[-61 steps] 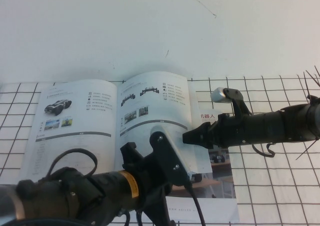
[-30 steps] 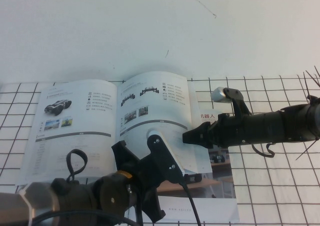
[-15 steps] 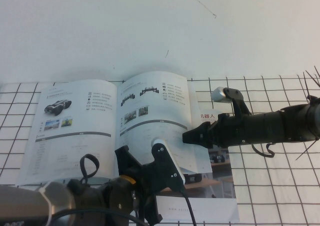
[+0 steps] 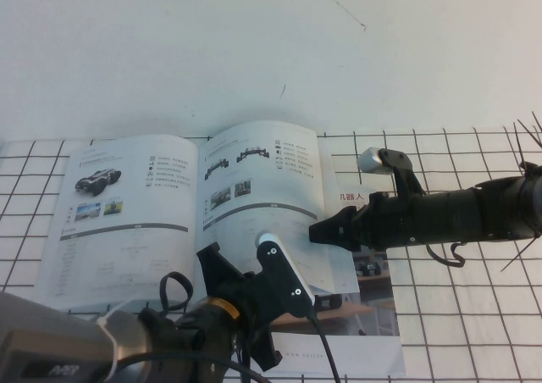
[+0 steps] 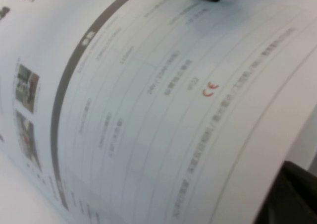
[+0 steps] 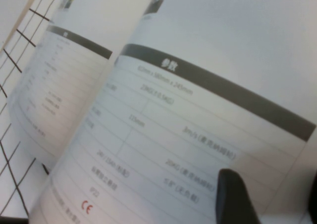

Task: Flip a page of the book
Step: Open the closed book

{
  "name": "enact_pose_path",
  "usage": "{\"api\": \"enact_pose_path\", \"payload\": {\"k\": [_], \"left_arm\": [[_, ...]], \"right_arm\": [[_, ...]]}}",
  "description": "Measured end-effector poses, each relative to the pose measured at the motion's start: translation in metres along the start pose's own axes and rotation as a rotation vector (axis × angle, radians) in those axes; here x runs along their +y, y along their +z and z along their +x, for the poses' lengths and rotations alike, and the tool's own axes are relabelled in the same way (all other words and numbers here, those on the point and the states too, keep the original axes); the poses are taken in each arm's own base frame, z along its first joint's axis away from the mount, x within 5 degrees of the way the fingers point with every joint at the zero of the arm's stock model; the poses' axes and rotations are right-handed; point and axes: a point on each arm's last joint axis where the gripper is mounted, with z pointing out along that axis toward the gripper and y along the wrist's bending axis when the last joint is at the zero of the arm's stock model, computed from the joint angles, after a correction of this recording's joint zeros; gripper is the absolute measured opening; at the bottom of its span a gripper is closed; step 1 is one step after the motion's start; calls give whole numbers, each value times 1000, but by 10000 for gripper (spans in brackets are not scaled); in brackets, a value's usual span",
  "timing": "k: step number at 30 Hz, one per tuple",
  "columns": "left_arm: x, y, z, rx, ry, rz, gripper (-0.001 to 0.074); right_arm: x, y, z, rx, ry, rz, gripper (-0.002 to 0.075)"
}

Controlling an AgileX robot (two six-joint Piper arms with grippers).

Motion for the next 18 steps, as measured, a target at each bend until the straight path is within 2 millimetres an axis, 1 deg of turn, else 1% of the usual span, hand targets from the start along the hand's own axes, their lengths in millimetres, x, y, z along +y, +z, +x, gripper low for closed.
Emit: {"api": "enact_pose_path", "payload": {"k": [6, 12, 18], "left_arm": [[1, 6, 3, -10, -39, -60, -3], [8, 5, 0, -48, -108, -131, -3], [10, 5, 0, -52, -160, -156, -3]], "right_arm": [[0, 0, 0, -1, 1, -1, 333], [0, 0, 0, -1, 1, -4, 333], [1, 0, 0, -2, 1, -9, 333]]}}
